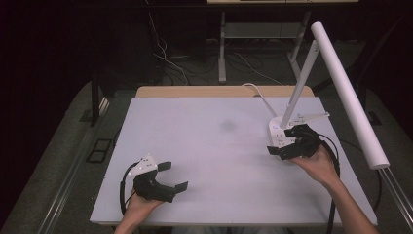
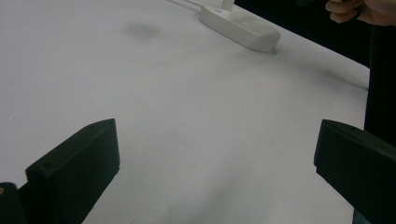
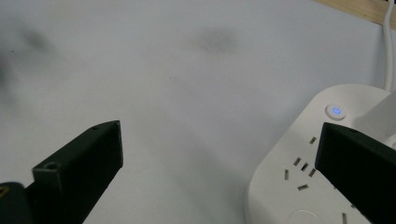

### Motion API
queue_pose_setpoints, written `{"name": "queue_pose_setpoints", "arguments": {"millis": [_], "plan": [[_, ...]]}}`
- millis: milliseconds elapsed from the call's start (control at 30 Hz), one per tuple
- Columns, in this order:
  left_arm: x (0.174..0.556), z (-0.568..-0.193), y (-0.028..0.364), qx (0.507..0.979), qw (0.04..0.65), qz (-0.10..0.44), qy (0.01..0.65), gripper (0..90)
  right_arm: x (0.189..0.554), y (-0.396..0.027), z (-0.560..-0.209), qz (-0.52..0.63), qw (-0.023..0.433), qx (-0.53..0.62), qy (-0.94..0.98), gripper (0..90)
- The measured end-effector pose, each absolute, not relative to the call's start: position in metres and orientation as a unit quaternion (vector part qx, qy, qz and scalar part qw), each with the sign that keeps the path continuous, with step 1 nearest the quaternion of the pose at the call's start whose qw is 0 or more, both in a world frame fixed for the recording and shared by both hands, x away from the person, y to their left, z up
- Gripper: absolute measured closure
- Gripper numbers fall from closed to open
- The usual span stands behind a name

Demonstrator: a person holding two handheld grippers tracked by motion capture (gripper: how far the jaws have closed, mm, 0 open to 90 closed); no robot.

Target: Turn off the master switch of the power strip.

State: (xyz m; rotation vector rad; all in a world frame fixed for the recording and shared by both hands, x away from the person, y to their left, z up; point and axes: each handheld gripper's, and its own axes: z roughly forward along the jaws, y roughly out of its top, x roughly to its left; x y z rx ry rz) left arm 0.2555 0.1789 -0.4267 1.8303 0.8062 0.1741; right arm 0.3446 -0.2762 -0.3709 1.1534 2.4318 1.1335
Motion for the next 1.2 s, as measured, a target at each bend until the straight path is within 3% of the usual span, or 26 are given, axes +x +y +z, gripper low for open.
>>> {"name": "queue_pose_setpoints", "arguments": {"millis": [100,267,467,600,633,1100,1200], "plan": [[0.256,-0.427,0.179,0.770,0.537,0.073,0.338,0.0,0.350,-0.276,-0.371,0.381,0.112,0.392,0.830,0.2],[0.255,-0.426,0.179,0.769,0.538,0.072,0.337,0.0,0.356,-0.274,-0.372,0.378,0.123,0.378,0.836,14.7],[0.255,-0.426,0.180,0.768,0.539,0.072,0.338,0.0,0.363,-0.271,-0.371,0.362,0.128,0.370,0.846,20.1],[0.255,-0.426,0.180,0.767,0.540,0.072,0.338,0.0,0.368,-0.269,-0.369,0.359,0.136,0.354,0.853,30.1],[0.255,-0.426,0.180,0.767,0.540,0.072,0.338,0.0,0.369,-0.269,-0.369,0.357,0.136,0.352,0.854,36.0],[0.256,-0.426,0.180,0.770,0.538,0.072,0.336,0.0,0.386,-0.265,-0.370,0.323,0.159,0.355,0.863,69.2],[0.255,-0.426,0.180,0.767,0.541,0.072,0.337,0.0,0.393,-0.265,-0.372,0.311,0.163,0.360,0.864,80.2]]}}
